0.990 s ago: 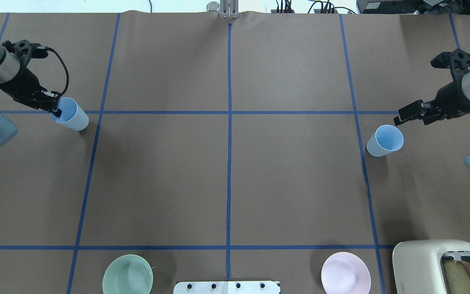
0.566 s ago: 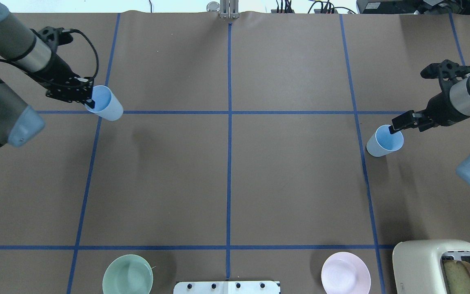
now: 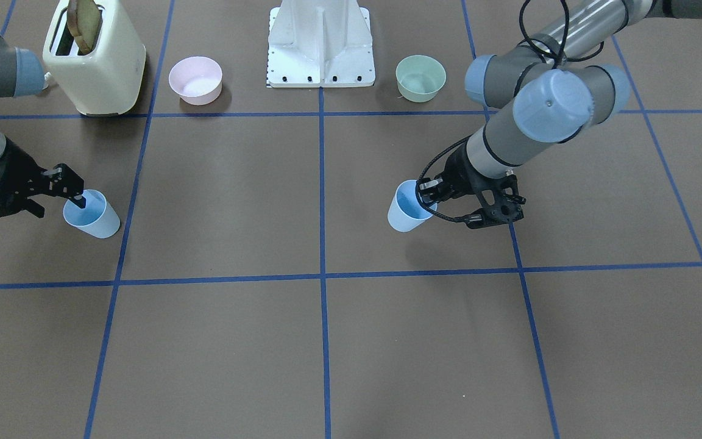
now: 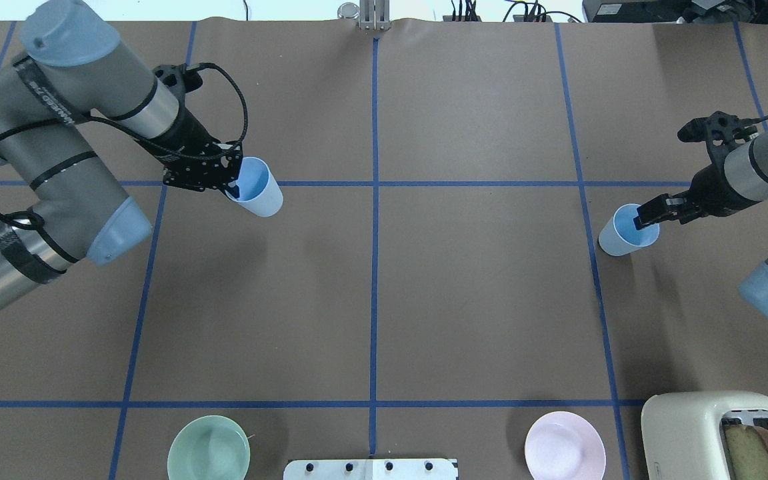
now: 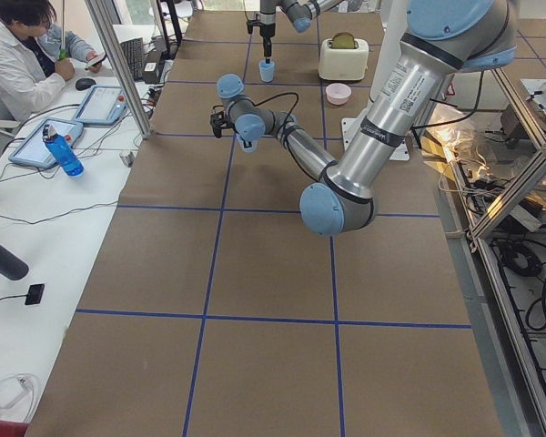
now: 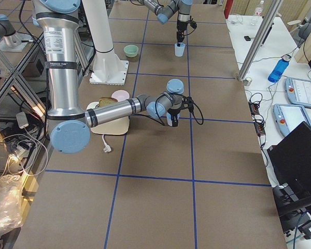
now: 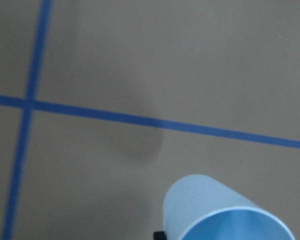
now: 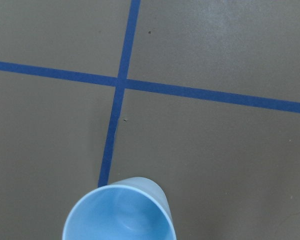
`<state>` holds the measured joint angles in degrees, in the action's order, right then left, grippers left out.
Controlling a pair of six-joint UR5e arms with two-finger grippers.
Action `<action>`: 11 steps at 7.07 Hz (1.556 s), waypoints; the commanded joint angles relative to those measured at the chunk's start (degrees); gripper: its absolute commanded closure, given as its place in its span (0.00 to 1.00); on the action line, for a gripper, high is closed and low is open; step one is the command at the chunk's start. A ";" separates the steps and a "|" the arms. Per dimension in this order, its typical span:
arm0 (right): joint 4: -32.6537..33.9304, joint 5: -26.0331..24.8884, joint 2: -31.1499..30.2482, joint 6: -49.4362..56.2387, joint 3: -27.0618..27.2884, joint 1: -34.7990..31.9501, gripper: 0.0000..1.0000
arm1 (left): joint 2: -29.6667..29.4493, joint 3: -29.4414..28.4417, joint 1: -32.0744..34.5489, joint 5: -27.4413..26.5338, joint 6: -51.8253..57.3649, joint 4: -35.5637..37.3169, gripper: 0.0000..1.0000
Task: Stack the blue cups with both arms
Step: 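Carry the cup with the left gripper to centre while the right grasps its cup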
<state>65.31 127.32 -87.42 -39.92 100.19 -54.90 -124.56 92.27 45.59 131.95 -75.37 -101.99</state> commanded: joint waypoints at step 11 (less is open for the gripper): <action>1.39 0.65 3.03 0.37 -1.40 0.58 1.00 | -10.96 -4.73 -13.68 -13.64 -4.61 5.84 1.00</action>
<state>65.87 127.94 -85.29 -39.52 98.69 -53.99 -135.25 88.12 31.95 118.89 -79.86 -95.95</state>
